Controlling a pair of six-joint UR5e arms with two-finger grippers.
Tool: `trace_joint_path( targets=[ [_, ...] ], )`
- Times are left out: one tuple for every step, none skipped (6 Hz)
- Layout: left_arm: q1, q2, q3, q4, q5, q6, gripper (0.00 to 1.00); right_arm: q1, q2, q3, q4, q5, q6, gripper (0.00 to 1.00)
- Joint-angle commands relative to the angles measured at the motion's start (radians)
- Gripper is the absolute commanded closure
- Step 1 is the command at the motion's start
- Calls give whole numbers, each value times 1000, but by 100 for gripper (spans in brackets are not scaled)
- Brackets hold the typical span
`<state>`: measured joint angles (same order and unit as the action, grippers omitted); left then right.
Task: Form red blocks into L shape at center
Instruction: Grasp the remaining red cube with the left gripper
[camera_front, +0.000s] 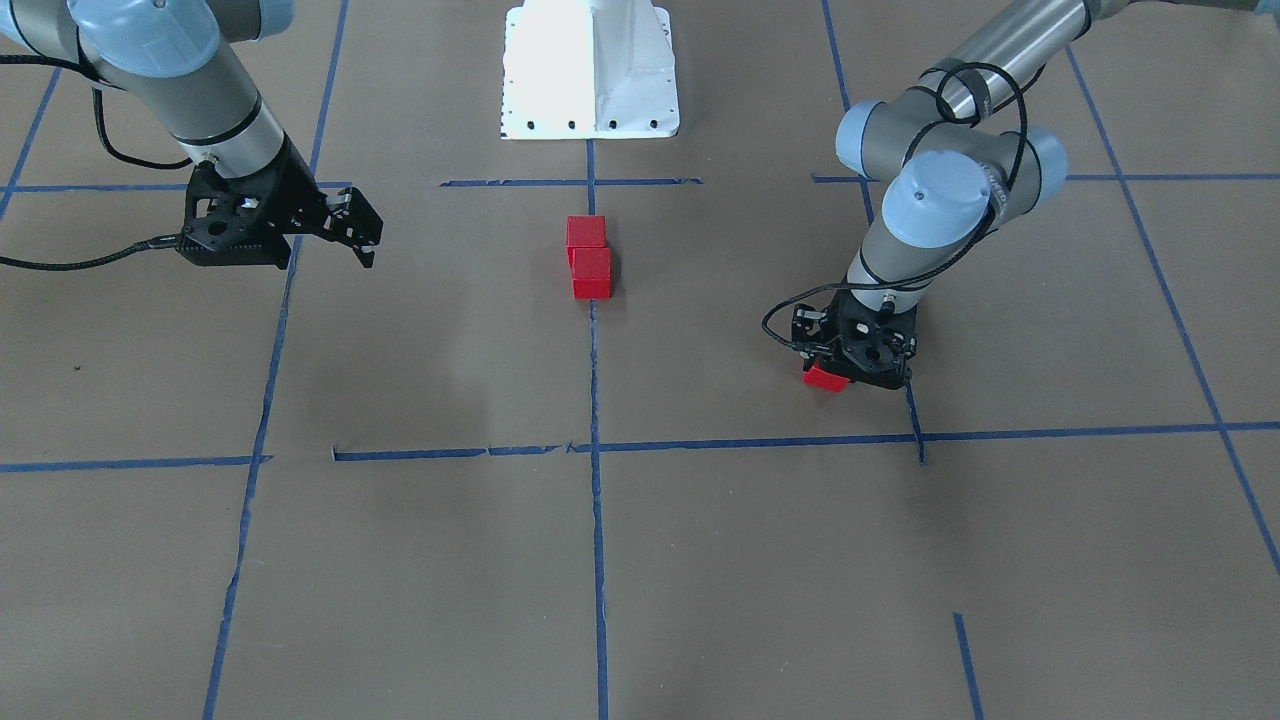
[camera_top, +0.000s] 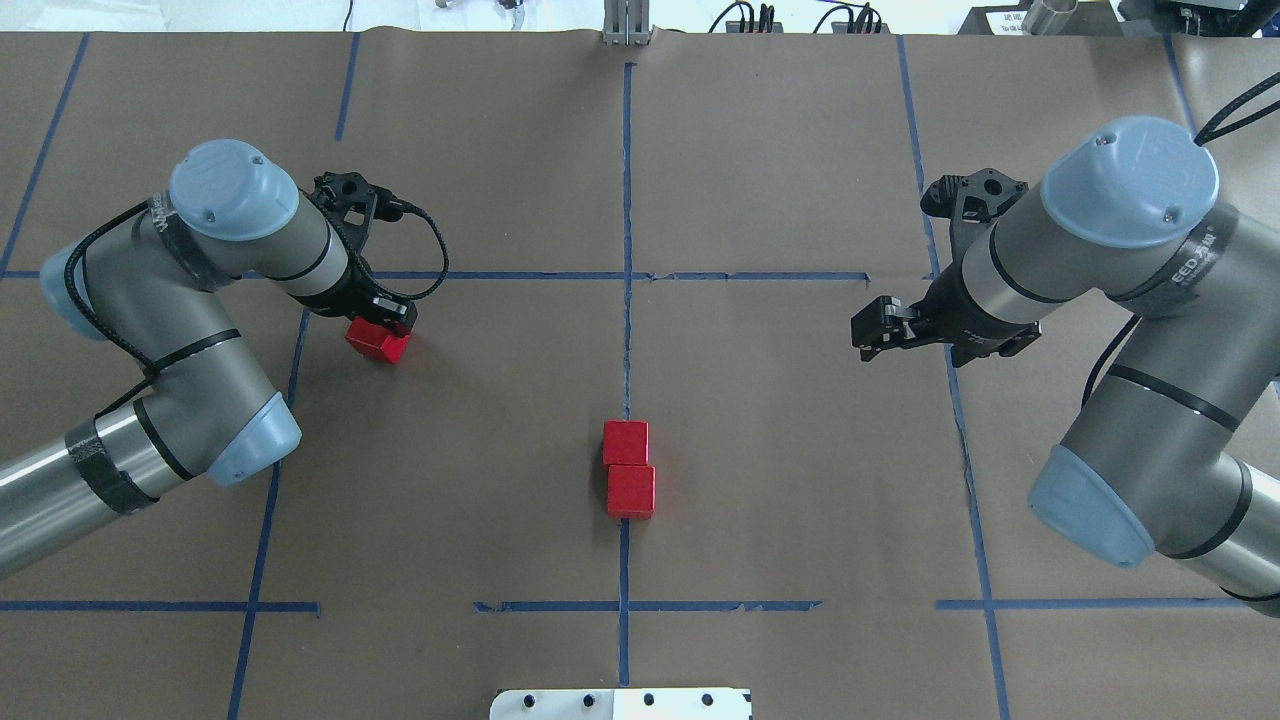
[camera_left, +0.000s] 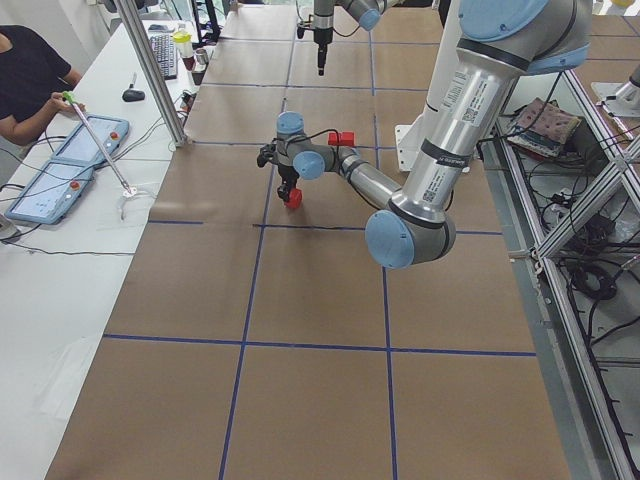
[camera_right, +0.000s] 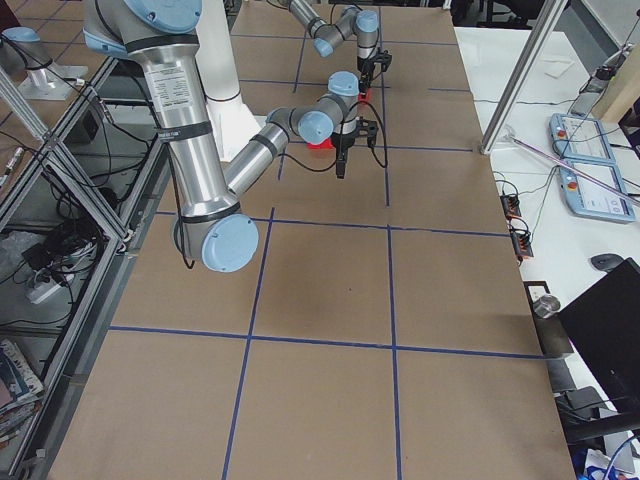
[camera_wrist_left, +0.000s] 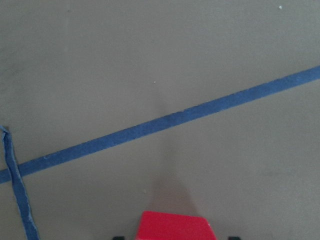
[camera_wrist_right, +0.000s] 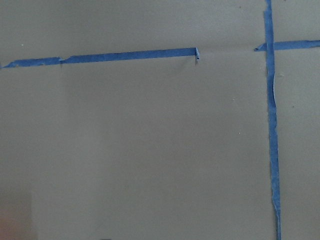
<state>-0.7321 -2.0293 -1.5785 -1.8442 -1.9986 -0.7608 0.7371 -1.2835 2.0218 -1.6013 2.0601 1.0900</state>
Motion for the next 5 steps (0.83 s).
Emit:
trace_joint_path(
  targets=[
    [0,-34,-38,49,-38,-186,100,-1,6,2,1,0,8,0],
    [0,-34,-104,110,-32,-331,100,-1,9,0,0,0,8,0],
    [3,-66,-136,184,-25,-539,100,1,9,0,0,0,7,0],
    [31,-112,-147,233,16,-807,100,1,9,0,0,0,8,0],
    [78,-144,-158,291,20,-930,100,1,9,2,1,0,7,0]
  ],
)
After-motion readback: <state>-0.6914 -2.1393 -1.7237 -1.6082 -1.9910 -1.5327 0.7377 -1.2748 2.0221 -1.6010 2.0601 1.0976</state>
